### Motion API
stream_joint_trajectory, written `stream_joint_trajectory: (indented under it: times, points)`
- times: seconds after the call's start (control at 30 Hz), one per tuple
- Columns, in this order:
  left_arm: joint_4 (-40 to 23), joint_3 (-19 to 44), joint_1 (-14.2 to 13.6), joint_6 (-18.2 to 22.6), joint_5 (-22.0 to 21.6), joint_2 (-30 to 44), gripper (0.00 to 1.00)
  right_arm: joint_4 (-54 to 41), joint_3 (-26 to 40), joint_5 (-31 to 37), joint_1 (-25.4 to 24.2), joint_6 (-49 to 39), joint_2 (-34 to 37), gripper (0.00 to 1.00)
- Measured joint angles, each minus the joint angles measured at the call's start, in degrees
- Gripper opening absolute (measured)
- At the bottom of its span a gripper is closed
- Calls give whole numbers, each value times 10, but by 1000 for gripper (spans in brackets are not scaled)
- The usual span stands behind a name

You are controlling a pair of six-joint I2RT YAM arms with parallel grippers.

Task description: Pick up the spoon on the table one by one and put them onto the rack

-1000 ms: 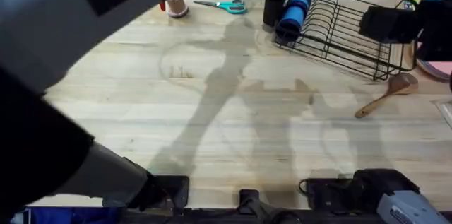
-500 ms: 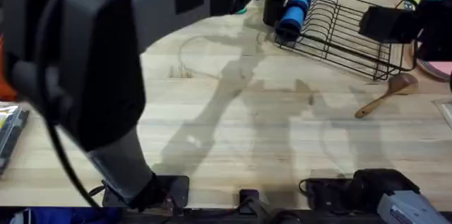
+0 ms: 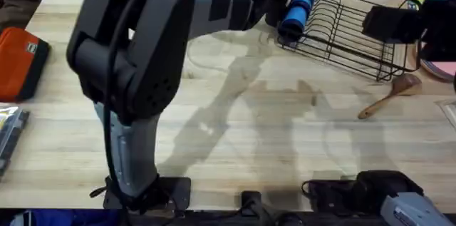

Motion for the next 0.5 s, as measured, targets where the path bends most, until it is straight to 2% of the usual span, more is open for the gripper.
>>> stream_joint_trajectory:
  times: [0.07, 0.17, 0.5]
  points:
    - [4, 0, -1, -23, -1, 13, 45, 0, 0, 0, 0, 0, 0, 993]
    - [14, 0, -1, -34, -1, 19, 45, 0, 0, 0, 0, 0, 0, 993]
    - [38, 0, -4, -42, -1, 35, 45, 0, 0, 0, 0, 0, 0, 993]
